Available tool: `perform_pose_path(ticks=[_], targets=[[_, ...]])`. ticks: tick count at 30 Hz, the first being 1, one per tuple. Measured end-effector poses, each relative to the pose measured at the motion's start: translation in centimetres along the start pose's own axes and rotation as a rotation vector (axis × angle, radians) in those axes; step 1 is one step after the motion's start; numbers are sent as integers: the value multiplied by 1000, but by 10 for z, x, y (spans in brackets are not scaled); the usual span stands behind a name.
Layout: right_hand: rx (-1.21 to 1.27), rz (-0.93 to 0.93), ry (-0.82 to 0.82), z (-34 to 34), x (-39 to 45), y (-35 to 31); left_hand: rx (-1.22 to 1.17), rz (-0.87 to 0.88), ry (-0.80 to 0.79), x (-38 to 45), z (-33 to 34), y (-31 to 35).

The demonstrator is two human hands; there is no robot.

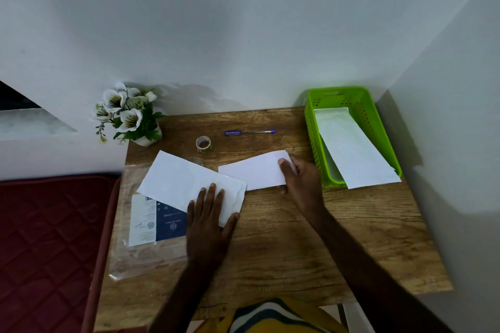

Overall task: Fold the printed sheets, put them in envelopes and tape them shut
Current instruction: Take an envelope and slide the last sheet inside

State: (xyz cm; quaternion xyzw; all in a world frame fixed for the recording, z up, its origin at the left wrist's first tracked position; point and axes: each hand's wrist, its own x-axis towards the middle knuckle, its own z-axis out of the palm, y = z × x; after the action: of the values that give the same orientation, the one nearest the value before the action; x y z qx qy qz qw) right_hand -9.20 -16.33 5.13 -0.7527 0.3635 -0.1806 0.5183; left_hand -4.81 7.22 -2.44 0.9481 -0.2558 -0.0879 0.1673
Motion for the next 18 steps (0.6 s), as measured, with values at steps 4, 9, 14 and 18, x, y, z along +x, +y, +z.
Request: perform_pose_path(ticks=[4, 9, 14, 18], targets=[[72, -174, 188, -22, -9, -22, -2, 2, 14, -1, -2, 3], [259, -102, 132, -50, -26, -36, 10, -29, 68, -4, -4, 9], [237, 50, -14, -63, -42, -14, 19, -25, 193, -10, -2, 11], [212, 167, -50, -61, -49, 9, 34, -47, 172, -11, 1, 9]])
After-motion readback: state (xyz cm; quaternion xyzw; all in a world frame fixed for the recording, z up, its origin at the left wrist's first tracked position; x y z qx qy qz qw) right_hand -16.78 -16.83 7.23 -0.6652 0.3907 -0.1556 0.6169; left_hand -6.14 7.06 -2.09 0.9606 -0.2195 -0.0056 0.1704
